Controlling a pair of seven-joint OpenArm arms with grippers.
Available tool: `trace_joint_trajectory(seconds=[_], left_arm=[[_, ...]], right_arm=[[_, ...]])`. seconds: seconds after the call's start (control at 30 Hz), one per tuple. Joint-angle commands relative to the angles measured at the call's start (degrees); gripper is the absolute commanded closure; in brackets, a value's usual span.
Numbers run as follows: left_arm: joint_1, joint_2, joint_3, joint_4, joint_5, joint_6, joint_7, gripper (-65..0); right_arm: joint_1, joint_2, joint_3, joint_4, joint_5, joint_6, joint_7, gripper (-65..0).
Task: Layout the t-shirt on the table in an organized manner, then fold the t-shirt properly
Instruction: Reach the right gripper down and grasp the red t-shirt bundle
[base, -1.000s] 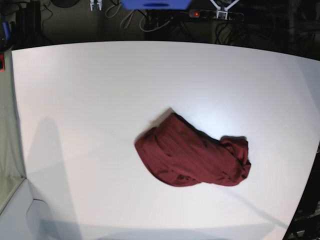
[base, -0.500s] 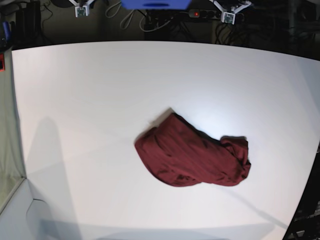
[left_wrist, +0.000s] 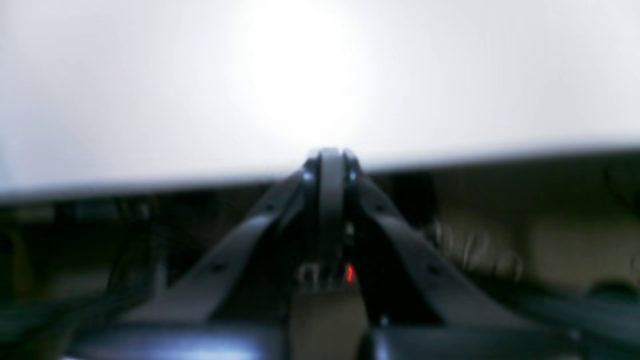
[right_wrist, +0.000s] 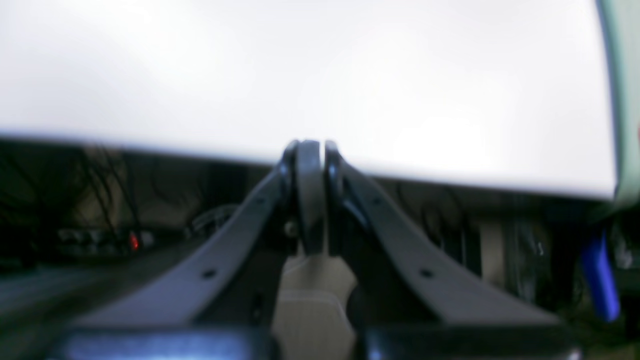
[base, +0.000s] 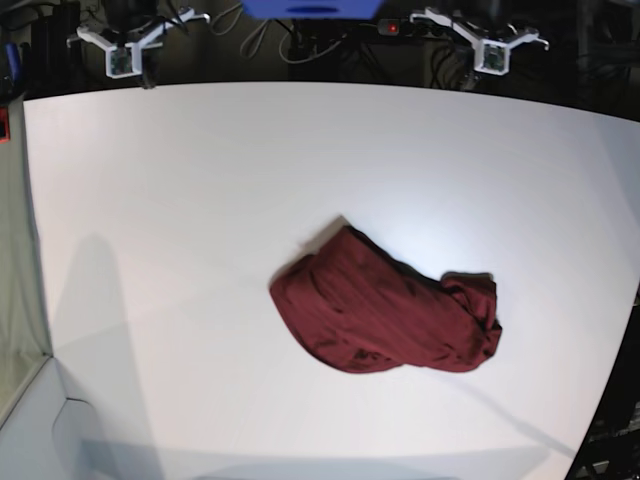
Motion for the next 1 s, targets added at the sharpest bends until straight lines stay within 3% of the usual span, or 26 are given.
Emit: trace_joint_trajectory(seconds=[0.0,0.23,0.4,0.57,0.67,0.8,0.97], left_arm=[[0.82,-0.26,-0.52,2.15,0.03,0.01,-1.28,-0.1],[0.39,0.0,-4.04,4.7,0.03,0.1,-1.28,-0.3],[0.3,0.26,-3.77,4.96,0.03,0.1,-1.28,-0.3],[-0.14,3.25,-4.04,4.96,0.03,0.1,-1.28,-0.3],[-0.85,3.6,-3.95,4.96,0.03,0.1,-1.28,-0.4],[-0.85,3.6,-3.77,4.96,0.03,0.1,-1.28,-0.5],[-0.76,4.48,-3.77,5.05,0.03,0.19,-1.28,-0.5]], right_arm=[[0.75,0.07,-0.19,1.2,0.08,0.1,0.43,0.0],[9.89,-0.11,-1.33,1.29,0.08,0.1,-1.94,0.0],[18.24,-0.11,-5.02,1.29,0.08,0.1,-9.15,0.0],[29.23,-0.19,-11.97,1.38,0.08,0.1,-16.8,0.0],[36.09,-0.37,-16.98,1.29,0.08,0.1,-22.6,-5.3],[45.76,-3.45,-23.13,1.02,0.08,0.1,-29.19,-17.7],[56.22,-7.93,-26.56,-3.46,0.08,0.1,-32.71,-28.1]])
